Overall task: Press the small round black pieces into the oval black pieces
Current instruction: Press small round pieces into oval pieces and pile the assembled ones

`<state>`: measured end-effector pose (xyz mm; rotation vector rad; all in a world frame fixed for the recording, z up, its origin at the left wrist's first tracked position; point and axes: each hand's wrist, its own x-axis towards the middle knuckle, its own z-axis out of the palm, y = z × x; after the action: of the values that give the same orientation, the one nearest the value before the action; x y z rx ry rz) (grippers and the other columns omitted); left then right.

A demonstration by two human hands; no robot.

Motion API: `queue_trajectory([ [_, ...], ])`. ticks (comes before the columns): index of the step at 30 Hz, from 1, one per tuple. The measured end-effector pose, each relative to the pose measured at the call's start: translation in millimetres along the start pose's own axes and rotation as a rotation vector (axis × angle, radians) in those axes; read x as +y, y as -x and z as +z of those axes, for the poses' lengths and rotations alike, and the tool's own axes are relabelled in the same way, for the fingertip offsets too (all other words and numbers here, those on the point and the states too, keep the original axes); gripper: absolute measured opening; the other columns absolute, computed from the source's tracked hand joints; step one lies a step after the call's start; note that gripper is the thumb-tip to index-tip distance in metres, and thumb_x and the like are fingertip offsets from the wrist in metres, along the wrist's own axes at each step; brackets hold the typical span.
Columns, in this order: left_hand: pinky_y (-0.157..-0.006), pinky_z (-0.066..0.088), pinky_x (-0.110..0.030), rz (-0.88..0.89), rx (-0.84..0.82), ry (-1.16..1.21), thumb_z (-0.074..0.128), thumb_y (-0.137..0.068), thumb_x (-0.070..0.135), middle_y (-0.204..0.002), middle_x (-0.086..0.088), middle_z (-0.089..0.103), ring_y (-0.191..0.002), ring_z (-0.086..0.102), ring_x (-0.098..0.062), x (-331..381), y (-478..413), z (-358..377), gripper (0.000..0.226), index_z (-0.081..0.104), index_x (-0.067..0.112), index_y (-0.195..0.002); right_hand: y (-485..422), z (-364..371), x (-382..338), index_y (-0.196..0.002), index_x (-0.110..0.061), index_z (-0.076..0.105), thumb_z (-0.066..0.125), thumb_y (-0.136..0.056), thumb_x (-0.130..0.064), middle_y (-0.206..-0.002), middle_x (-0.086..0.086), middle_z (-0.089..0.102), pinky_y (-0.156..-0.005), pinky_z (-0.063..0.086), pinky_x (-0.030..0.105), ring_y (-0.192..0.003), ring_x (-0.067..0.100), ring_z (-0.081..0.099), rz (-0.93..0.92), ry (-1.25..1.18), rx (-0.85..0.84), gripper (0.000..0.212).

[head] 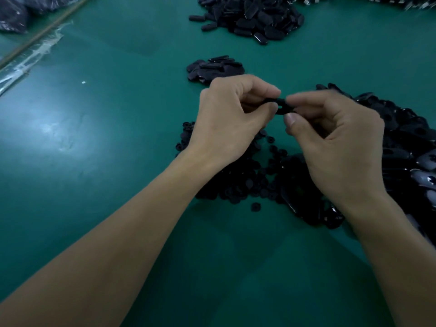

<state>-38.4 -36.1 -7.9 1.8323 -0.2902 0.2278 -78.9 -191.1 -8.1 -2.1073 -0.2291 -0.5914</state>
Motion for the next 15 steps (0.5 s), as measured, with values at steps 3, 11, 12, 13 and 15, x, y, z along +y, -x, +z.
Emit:
queue_trajectory([
  [3,-0.075,0.061,-0.028,0.047,-0.009,-0.031,0.077,-0.084,0.005,-0.080,0.008,0.075,-0.075,0.073,-0.005,1.2,1.0,0.8,0.019,0.074,0.023,-0.089,-1.0,-0.9,1.6,-0.103,-0.031,0.067,0.073,-0.091,-0.016,-0.088,-0.020,0.069,-0.078,0.057,0.020,-0.082,0.003,0.071,0.029,-0.028,0.030,0.020],
  [11,-0.072,0.058,-0.022,0.108,-0.038,-0.033,0.076,-0.084,0.003,-0.082,0.007,0.076,-0.075,0.073,-0.003,1.1,2.7,3.2,0.017,0.075,0.019,-0.091,-1.2,-1.6,-0.5,-0.097,-0.031,0.071,0.075,-0.089,-0.019,-0.092,-0.017,0.067,-0.075,0.050,0.014,-0.083,0.001,0.066,-0.008,0.012,0.096,0.015],
  [12,-0.072,0.058,-0.022,0.110,-0.041,-0.031,0.076,-0.084,0.003,-0.082,0.006,0.077,-0.075,0.073,-0.004,0.9,2.9,3.7,0.017,0.076,0.018,-0.092,-1.2,-1.7,-0.7,-0.098,-0.031,0.071,0.076,-0.089,-0.019,-0.092,-0.015,0.068,-0.077,0.052,0.016,-0.084,0.001,0.067,-0.006,0.003,0.101,0.015],
  [13,-0.072,0.058,-0.022,0.112,-0.045,-0.030,0.076,-0.084,0.002,-0.083,0.005,0.077,-0.075,0.073,-0.004,0.6,3.1,4.1,0.017,0.076,0.018,-0.092,-1.2,-1.6,-0.9,-0.099,-0.030,0.071,0.075,-0.089,-0.018,-0.093,-0.014,0.070,-0.080,0.054,0.019,-0.085,0.002,0.068,-0.001,-0.008,0.098,0.016],
  [15,-0.073,0.058,-0.022,0.109,-0.050,-0.028,0.075,-0.084,0.002,-0.083,0.004,0.077,-0.075,0.074,-0.005,0.1,3.5,4.3,0.018,0.076,0.019,-0.091,-1.0,-0.7,-1.2,-0.103,-0.029,0.072,0.074,-0.090,-0.015,-0.095,-0.015,0.071,-0.083,0.057,0.023,-0.088,0.001,0.070,0.011,-0.009,0.081,0.018],
])
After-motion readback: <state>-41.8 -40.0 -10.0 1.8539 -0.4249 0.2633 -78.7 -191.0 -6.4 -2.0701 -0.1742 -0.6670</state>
